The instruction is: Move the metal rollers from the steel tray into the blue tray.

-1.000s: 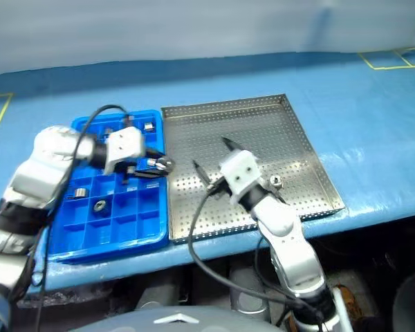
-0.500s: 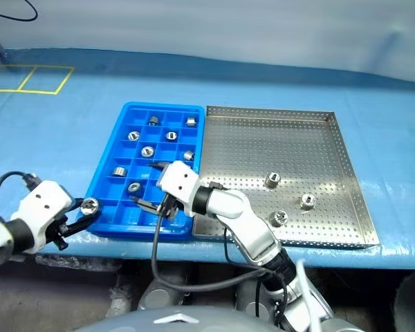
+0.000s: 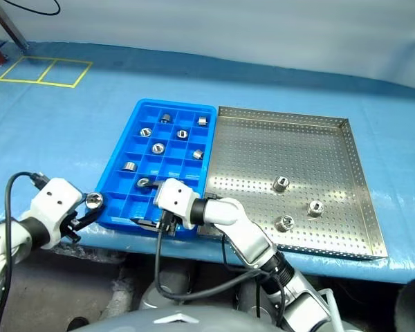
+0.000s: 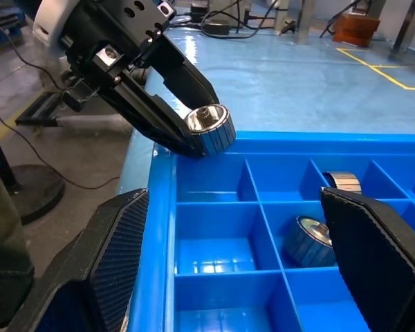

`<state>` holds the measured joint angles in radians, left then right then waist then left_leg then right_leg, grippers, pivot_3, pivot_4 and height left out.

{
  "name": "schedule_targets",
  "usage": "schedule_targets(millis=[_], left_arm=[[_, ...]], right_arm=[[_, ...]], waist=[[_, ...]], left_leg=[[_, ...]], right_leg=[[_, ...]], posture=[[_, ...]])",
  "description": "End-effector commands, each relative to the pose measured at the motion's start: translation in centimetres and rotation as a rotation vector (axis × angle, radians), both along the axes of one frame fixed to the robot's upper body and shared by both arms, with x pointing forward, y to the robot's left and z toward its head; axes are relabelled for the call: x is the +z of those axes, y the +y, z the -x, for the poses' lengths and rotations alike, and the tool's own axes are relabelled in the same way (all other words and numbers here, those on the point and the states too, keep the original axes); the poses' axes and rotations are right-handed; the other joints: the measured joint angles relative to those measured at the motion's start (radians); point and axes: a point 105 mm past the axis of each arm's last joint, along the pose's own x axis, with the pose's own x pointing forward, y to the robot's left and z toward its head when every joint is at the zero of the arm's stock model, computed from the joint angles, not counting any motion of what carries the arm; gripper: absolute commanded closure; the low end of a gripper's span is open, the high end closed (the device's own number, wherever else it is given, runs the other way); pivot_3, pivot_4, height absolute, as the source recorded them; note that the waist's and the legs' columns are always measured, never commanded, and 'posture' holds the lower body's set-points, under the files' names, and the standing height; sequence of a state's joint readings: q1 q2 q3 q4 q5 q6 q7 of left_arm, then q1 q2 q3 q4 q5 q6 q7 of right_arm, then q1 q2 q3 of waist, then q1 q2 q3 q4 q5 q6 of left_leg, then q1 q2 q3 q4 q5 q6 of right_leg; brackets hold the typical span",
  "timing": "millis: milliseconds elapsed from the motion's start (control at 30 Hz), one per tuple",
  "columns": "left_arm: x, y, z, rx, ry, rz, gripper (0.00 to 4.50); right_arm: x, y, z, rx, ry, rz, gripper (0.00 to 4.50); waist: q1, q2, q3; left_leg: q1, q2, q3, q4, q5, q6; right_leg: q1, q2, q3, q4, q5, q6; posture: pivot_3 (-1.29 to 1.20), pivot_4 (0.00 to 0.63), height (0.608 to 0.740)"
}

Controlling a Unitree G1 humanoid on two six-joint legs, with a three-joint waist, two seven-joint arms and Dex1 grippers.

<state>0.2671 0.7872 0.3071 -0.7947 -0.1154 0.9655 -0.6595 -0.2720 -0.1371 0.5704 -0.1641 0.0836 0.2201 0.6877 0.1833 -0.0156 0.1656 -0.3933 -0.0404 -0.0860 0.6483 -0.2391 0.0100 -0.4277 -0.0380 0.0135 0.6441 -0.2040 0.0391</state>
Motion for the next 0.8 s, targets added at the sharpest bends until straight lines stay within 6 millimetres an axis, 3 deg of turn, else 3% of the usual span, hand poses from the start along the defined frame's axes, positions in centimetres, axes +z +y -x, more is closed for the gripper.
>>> schedule_targets(millis=[33,200,467,500,667,800], left_arm=[[-0.2,0.3,-0.8,0.017,-0.003,-0.032,2.78],[-1.0,-0.7,-0.8,-0.067,0.091,-0.041,2.78],[-1.6,-1.1,0.5,-0.175,0.23,-0.064,0.13],[-1.3,-1.1,0.3,-0.177,0.219,-0.066,0.06],[2.5,-2.6,-3.4,-0.225,0.007,0.018,0.06],[5.4,-7.0,-7.4,-0.425,-0.122,0.126,0.06]], right_arm=[[1.6,-0.5,-0.1,-0.024,-0.05,-0.043,0.3],[2.1,-1.6,-0.3,-0.076,-0.073,-0.043,0.3],[3.0,-3.9,-0.4,-0.191,-0.098,-0.046,0.3],[3.1,-4.3,-0.5,-0.212,-0.101,-0.046,0.3],[4.3,-7.3,-1.4,-0.388,-0.136,-0.053,0.3],[5.1,-11.3,-1.8,-0.577,-0.16,-0.035,0.3]], waist=[[-0.002,0.0,0.0],[-0.018,0.001,0.0],[-0.084,0.001,0.0],[-0.089,0.002,0.0],[-0.092,0.001,0.001],[-0.1,0.0,0.0]], left_leg=[[0.0,0.0,0.0,-0.001,0.0,-0.001],[-0.001,0.001,-0.001,-0.002,0.001,-0.002],[-0.001,0.0,0.0,-0.003,0.0,-0.001],[-0.001,0.0,0.0,-0.003,0.0,0.0],[-0.003,-0.001,-0.001,-0.001,0.0,0.0],[-0.003,-0.001,-0.002,0.0,0.002,-0.001]], right_leg=[[0.0,0.0,0.0,0.0,0.0,0.0],[0.001,0.002,-0.001,0.0,-0.001,-0.002],[0.001,-0.001,0.0,0.0,-0.001,-0.002],[0.001,-0.002,-0.001,-0.001,-0.001,-0.002],[0.001,-0.003,-0.003,-0.001,-0.001,-0.002],[0.002,-0.003,-0.004,0.0,0.0,-0.001]], posture=[[0.33,0.15,0.74],[0.27,0.15,0.74],[0.19,0.15,0.74],[0.18,0.15,0.74],[0.12,0.15,0.74],[0.03,0.15,0.74]])
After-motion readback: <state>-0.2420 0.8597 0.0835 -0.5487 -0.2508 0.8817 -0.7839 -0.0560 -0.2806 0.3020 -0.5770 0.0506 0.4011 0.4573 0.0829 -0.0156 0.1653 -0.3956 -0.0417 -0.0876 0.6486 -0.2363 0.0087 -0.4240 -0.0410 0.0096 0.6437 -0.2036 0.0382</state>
